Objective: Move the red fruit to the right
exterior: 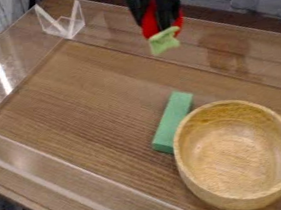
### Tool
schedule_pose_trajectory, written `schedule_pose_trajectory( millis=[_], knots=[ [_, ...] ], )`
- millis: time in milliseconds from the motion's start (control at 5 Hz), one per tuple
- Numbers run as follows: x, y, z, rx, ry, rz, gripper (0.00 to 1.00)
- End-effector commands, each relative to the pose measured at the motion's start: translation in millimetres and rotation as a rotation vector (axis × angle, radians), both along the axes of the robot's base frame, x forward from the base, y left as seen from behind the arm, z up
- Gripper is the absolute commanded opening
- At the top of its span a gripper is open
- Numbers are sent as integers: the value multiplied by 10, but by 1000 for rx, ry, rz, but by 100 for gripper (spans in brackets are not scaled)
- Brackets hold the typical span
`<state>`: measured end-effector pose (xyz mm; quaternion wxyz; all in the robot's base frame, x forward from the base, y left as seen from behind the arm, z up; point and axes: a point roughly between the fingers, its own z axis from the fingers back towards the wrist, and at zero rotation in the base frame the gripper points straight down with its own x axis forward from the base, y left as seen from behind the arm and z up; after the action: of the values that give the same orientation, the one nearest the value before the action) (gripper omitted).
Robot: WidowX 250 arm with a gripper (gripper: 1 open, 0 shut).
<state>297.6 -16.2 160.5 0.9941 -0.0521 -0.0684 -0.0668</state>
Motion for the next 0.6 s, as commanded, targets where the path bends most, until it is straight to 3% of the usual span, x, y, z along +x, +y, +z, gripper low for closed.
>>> schedule_pose_trajectory(
  millis=[0,400],
  knots=[
    [-151,-289,49,-9,-30,-64,0],
    [-405,-815,-273,-34,30,-155,0]
  ],
)
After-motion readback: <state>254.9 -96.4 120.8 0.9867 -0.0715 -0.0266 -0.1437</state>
